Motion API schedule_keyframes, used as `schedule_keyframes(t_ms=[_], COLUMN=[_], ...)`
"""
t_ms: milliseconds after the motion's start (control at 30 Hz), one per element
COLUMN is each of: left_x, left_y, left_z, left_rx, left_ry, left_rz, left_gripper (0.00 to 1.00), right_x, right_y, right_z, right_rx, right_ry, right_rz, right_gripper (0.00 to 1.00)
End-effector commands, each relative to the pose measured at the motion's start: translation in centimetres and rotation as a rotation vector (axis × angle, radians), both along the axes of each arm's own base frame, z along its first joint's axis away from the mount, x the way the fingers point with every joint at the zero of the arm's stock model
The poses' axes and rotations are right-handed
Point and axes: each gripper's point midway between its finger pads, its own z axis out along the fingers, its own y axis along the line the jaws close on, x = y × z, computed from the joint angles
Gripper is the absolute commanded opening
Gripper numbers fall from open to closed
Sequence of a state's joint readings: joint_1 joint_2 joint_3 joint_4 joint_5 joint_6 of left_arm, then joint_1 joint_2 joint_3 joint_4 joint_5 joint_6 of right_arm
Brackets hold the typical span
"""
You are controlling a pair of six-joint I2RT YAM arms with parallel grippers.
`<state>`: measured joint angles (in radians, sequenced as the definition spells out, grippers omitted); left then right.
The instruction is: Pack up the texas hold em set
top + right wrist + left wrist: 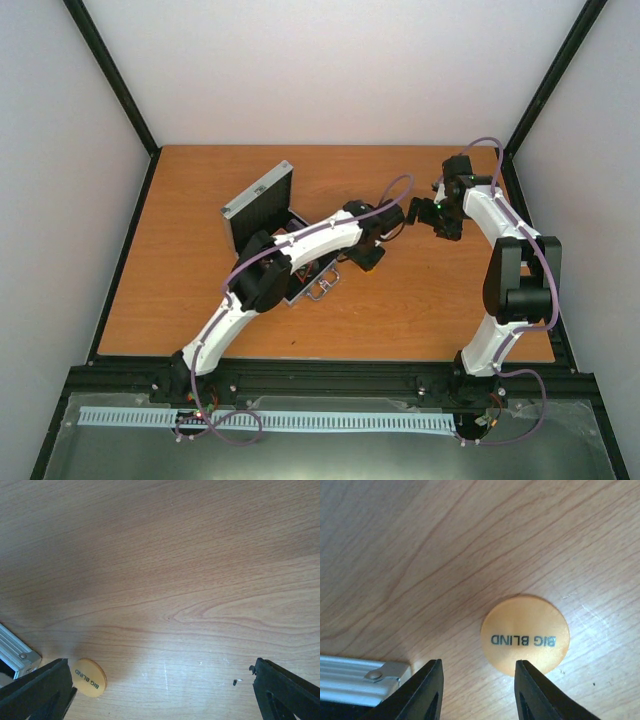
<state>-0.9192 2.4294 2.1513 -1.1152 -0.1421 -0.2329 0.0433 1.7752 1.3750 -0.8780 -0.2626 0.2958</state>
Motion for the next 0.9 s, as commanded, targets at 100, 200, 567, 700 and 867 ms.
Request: schedule_keyframes(t_ms=[100, 200, 567, 700, 867], left_x=[0.1, -0.1, -0.7, -0.7, -1.1], left_y=[0.8, 0.1, -2.8, -3.7, -3.7], left_z=[4.5, 4.9, 4.6, 3.0, 0.9], left_rx=[-0.011, -0.047, -0.148, -0.165, -0.145], left_ry=[-0.063, -0.049, 0.021, 0.043, 0.079], left_rz=[-0.006, -0.019, -0.004, -0.019, -0.020], left_gripper=[0.41, 0.54, 0.69, 0.70, 0.77], right_x=[0.3, 0.3, 1.1, 1.5, 1.7], right_y=[-0.2, -0.3, -1.9, -2.8, -3.7], right_z=[0.6, 0.6, 0.8, 1.2, 1.6], right_rx=[0.002, -0.002, 0.040, 0.026, 0.032], right_ry=[-0.024, -0.026, -0.018, -0.032, -0.043], right_rz=[-0.009, -0.011, -0.093, -0.122, -0.145], right_gripper=[1.00, 1.00, 1.00, 1.00, 1.00])
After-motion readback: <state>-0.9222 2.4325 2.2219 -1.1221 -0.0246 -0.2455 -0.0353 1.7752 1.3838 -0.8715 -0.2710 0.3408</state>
